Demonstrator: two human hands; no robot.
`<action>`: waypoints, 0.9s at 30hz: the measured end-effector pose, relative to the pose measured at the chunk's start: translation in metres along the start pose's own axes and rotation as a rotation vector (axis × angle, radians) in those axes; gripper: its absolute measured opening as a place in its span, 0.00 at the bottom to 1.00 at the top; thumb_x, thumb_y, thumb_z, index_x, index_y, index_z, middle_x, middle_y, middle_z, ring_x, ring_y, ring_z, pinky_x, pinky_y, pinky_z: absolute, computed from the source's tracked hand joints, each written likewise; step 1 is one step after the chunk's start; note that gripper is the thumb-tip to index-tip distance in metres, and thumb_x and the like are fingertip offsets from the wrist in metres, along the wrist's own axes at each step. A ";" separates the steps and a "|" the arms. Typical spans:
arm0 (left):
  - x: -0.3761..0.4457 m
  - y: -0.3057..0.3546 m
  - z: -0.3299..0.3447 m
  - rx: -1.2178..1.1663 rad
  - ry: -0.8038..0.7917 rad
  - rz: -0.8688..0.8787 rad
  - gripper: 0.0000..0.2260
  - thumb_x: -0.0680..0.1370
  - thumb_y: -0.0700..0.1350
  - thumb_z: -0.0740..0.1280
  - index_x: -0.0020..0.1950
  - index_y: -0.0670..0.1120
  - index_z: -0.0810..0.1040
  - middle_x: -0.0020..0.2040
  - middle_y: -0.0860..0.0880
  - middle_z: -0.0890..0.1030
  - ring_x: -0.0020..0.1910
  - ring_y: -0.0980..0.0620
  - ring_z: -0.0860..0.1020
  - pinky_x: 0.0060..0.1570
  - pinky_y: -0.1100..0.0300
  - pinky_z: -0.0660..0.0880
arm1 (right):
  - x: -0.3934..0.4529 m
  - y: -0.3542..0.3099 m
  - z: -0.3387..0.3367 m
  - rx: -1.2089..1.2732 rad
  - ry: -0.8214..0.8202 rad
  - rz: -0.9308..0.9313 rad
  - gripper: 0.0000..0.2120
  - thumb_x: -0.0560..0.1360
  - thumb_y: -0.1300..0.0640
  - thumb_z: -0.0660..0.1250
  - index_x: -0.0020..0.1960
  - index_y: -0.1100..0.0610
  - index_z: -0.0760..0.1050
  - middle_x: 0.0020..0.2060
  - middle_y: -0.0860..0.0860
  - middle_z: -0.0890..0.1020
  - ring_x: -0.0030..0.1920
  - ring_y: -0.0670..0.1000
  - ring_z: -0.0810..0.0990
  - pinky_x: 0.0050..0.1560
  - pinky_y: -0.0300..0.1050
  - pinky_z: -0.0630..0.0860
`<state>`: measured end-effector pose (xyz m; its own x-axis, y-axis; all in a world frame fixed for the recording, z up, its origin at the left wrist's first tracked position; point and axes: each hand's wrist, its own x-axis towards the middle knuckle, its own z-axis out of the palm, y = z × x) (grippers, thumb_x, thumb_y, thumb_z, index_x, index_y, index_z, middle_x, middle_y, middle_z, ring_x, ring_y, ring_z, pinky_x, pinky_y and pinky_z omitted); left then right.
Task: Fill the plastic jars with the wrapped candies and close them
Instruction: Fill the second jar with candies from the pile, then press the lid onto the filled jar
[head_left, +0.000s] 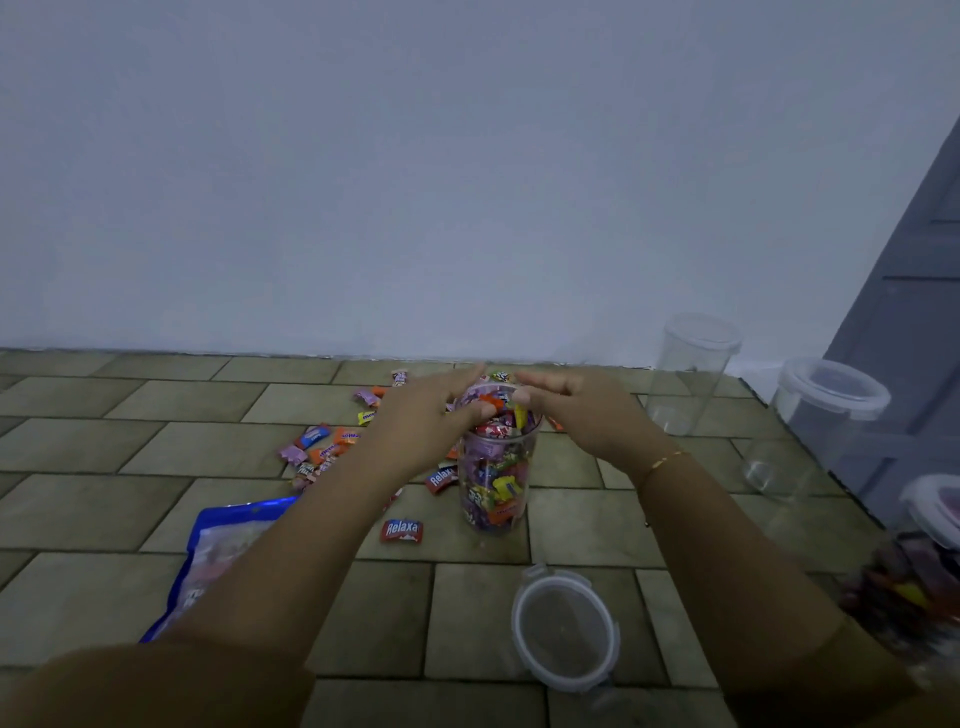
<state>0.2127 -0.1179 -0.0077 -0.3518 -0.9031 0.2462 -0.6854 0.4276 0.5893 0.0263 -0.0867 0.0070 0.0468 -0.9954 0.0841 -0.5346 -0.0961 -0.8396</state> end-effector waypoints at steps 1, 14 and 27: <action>-0.004 -0.003 0.004 -0.045 0.073 0.012 0.24 0.78 0.56 0.63 0.73 0.54 0.66 0.70 0.52 0.72 0.67 0.56 0.70 0.62 0.58 0.66 | -0.003 0.001 -0.001 0.006 0.042 -0.009 0.19 0.76 0.49 0.66 0.65 0.50 0.74 0.61 0.49 0.78 0.61 0.45 0.74 0.58 0.39 0.68; -0.073 -0.011 0.067 0.077 -0.424 -0.291 0.17 0.69 0.63 0.71 0.43 0.50 0.82 0.44 0.50 0.82 0.45 0.52 0.80 0.48 0.52 0.77 | -0.042 0.059 0.015 -0.656 -0.305 0.405 0.19 0.72 0.46 0.71 0.52 0.62 0.80 0.47 0.57 0.80 0.47 0.52 0.77 0.42 0.42 0.71; -0.076 0.009 0.044 -0.145 -0.297 -0.241 0.07 0.72 0.47 0.73 0.43 0.55 0.76 0.40 0.55 0.81 0.37 0.61 0.79 0.37 0.61 0.78 | -0.053 0.040 -0.001 -0.211 -0.244 0.197 0.06 0.70 0.61 0.72 0.44 0.56 0.76 0.33 0.50 0.79 0.26 0.45 0.72 0.26 0.35 0.68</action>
<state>0.2056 -0.0440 -0.0551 -0.3754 -0.9174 -0.1321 -0.6814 0.1766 0.7103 0.0021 -0.0377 -0.0305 0.1118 -0.9692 -0.2194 -0.7143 0.0752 -0.6958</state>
